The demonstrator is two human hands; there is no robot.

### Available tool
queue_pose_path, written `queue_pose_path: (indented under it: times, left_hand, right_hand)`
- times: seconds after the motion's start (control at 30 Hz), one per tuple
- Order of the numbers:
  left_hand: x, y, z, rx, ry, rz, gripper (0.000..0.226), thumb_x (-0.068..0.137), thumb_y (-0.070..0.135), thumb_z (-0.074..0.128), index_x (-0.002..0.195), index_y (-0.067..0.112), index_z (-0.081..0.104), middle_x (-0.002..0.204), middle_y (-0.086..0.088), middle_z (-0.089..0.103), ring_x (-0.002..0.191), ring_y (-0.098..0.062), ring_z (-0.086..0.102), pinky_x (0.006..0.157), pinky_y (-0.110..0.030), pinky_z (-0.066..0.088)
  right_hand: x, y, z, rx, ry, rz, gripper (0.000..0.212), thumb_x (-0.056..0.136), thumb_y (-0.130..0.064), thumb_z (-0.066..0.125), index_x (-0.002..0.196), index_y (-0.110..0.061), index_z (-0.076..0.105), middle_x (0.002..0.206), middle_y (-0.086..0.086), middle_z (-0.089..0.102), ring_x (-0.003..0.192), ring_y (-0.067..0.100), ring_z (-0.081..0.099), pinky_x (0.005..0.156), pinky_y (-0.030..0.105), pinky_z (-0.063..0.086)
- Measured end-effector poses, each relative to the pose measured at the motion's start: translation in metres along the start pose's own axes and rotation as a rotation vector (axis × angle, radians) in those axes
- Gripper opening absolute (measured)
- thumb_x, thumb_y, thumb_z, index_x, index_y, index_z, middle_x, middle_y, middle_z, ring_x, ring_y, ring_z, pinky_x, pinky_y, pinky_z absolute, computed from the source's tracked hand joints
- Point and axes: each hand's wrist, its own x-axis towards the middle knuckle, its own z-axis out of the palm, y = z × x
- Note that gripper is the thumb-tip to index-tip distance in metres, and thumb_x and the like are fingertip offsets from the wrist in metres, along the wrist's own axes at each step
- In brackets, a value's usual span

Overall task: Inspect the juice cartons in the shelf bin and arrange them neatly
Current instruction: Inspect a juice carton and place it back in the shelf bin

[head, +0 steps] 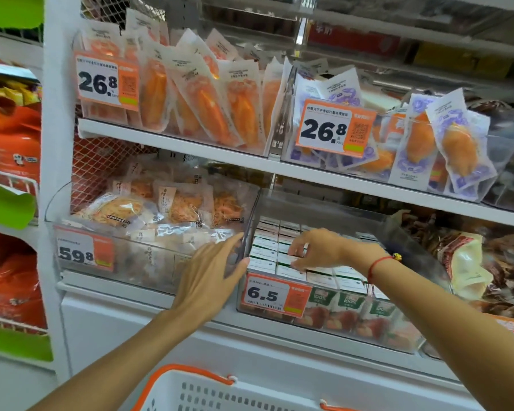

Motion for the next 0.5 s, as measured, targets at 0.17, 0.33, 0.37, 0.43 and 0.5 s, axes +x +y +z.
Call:
queue_pose_path:
  times: [0.17, 0.33, 0.37, 0.43, 0.5]
  left_hand:
    - [-0.004, -0.002, 0.002, 0.006, 0.038, 0.029, 0.051, 0.096, 0.044, 0.05, 0.144, 0.028, 0.043, 0.132, 0.007, 0.06, 0.125, -0.016, 0.05, 0.105, -0.031, 0.036]
    - [-0.006, 0.003, -0.001, 0.0, 0.034, 0.02, 0.051, 0.097, 0.042, 0.05, 0.145, 0.026, 0.043, 0.134, 0.009, 0.059, 0.129, -0.016, 0.047, 0.113, -0.034, 0.032]
    - [-0.006, 0.003, -0.001, -0.003, 0.036, 0.016, 0.051, 0.097, 0.042, 0.05, 0.145, 0.027, 0.042, 0.133, 0.009, 0.059, 0.13, -0.016, 0.047, 0.113, -0.034, 0.031]
    - [-0.007, 0.005, 0.0, -0.008, 0.044, 0.004, 0.051, 0.097, 0.042, 0.05, 0.145, 0.028, 0.042, 0.134, 0.01, 0.058, 0.132, -0.016, 0.046, 0.115, -0.031, 0.026]
    - [-0.007, 0.005, 0.0, -0.002, 0.046, -0.007, 0.051, 0.098, 0.043, 0.048, 0.146, 0.029, 0.04, 0.138, 0.009, 0.056, 0.135, -0.016, 0.043, 0.117, -0.031, 0.022]
  right_hand:
    - [0.009, 0.0, -0.001, 0.016, -0.03, 0.023, 0.035, 0.087, -0.039, 0.07, 0.117, -0.022, 0.066, 0.109, -0.005, 0.061, 0.095, 0.014, 0.055, 0.077, 0.021, 0.04]
    - [0.004, -0.001, 0.002, 0.044, 0.001, 0.025, 0.037, 0.088, -0.038, 0.068, 0.121, -0.022, 0.065, 0.118, -0.007, 0.057, 0.099, 0.01, 0.051, 0.084, 0.021, 0.039]
    - [0.003, -0.002, 0.003, 0.032, 0.01, 0.018, 0.037, 0.089, -0.038, 0.067, 0.122, -0.021, 0.064, 0.12, -0.006, 0.057, 0.099, 0.01, 0.05, 0.085, 0.022, 0.04]
    - [0.001, -0.003, 0.003, 0.031, 0.005, -0.004, 0.039, 0.092, -0.036, 0.064, 0.125, -0.016, 0.062, 0.125, 0.001, 0.056, 0.101, 0.012, 0.05, 0.087, 0.023, 0.043]
    - [-0.003, -0.003, 0.002, 0.102, -0.001, -0.006, 0.04, 0.094, -0.035, 0.061, 0.128, -0.013, 0.058, 0.128, 0.005, 0.056, 0.107, 0.015, 0.051, 0.092, 0.025, 0.043]
